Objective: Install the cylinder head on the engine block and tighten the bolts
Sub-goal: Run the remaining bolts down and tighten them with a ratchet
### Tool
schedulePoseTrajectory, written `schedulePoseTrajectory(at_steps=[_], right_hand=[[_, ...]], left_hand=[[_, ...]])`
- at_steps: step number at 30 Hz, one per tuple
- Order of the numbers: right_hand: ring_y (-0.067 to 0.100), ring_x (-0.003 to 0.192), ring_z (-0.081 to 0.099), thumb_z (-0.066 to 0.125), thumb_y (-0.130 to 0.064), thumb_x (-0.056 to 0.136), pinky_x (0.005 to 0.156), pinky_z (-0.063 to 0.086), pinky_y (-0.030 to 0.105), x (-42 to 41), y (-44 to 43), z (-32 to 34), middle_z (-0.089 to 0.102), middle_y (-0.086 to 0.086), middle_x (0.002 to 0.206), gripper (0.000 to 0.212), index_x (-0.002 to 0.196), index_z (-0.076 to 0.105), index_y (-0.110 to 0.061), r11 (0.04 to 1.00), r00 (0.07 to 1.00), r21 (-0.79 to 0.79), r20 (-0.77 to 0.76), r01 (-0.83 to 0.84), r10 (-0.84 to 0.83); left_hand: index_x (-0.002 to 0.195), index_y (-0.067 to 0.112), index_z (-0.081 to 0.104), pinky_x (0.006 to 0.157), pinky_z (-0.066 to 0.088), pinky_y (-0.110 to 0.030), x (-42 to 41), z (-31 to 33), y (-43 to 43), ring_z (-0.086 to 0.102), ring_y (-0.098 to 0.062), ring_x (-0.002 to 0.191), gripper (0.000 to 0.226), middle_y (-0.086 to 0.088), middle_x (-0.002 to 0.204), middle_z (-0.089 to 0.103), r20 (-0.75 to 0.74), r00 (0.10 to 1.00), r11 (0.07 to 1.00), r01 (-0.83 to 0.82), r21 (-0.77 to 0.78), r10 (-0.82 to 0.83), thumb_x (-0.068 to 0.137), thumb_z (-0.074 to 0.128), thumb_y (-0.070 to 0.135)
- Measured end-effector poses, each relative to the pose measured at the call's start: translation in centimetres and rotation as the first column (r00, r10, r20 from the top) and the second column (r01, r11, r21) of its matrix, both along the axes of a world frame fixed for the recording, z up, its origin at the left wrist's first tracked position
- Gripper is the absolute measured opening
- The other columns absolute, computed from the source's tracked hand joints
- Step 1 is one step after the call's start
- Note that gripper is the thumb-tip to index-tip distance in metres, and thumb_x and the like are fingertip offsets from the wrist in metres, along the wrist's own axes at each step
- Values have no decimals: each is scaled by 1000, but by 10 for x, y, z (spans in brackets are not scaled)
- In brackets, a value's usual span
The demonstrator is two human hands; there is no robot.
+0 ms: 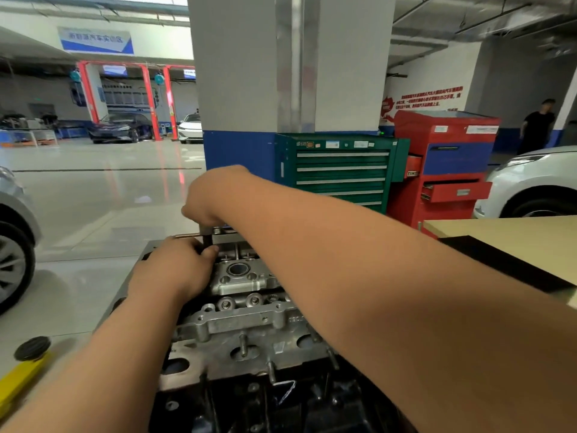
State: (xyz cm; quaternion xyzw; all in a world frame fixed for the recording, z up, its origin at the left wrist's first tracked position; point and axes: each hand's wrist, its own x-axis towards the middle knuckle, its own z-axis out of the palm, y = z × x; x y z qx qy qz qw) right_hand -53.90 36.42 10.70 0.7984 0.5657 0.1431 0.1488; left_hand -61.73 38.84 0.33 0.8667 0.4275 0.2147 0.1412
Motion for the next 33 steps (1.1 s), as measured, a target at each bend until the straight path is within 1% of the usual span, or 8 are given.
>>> schedulePoseTrajectory(at_steps=[4,6,8,15,18,23,28,33], right_hand=[[11,78,52,39,-32,102,67,41,25,-3,-30,8,52,-6,92,25,102,62,-23,995,993,-84,-108,-54,45],[2,46,51,44,-35,101,44,40,16,-7,-41,20,55,-13,58,37,75,63,-17,992,974,-91,-215,-85,63],[8,41,50,52,-34,97,40,38,22,-4,-40,26,50,-11,36,43,58,55,-18,992,965,-31,-239,-120,110],[24,95,50,44,-30,98,79,40,39,-3,-20,1,49,0,105,14,105,54,-23,999,997,30,-71,-33,35],[17,78,48,46,-40,99,67,40,31,-2,-20,9,48,-2,90,20,97,55,-22,986,987,-48,5,-159,159],[16,61,41,32,-30,99,51,31,28,8,-18,-7,44,-1,72,36,69,46,-16,970,985,182,96,-162,147],[20,70,51,42,-16,88,62,43,29,-7,4,-16,52,0,80,16,77,53,-16,979,995,180,4,93,-95],[14,59,43,33,-53,97,49,27,28,19,-17,0,43,-4,67,50,65,48,-17,932,931,65,105,-356,349]], left_hand=[[88,28,62,88,50,-42,0,2,-2,59,-32,101,34,-10,114,63,-58,998,1000,-13,2,13,92,42,56],[100,28,64,91,49,-43,0,3,-2,59,-31,103,36,-9,118,62,-66,998,1000,-11,-22,9,94,41,55],[110,29,65,93,48,-44,0,3,-2,59,-31,105,38,-8,120,61,-65,998,999,-18,-33,15,95,40,54],[113,25,64,92,48,-44,-3,3,-6,59,-31,105,40,-8,120,61,-44,998,999,-35,-39,33,95,42,52],[113,27,64,93,47,-44,-4,3,-5,58,-31,106,34,-6,119,61,1,1000,999,-25,-35,25,96,43,48],[121,32,60,98,43,-44,-4,3,-9,55,-30,113,35,-3,130,53,-32,999,1000,-20,-24,19,97,39,48],[71,30,52,85,51,-46,-6,6,-9,60,-33,91,26,-9,106,64,42,999,998,11,-54,-9,92,40,37],[120,28,59,96,44,-47,-5,4,-6,57,-29,110,34,-3,127,57,4,1000,1000,-1,-23,1,98,40,45]])
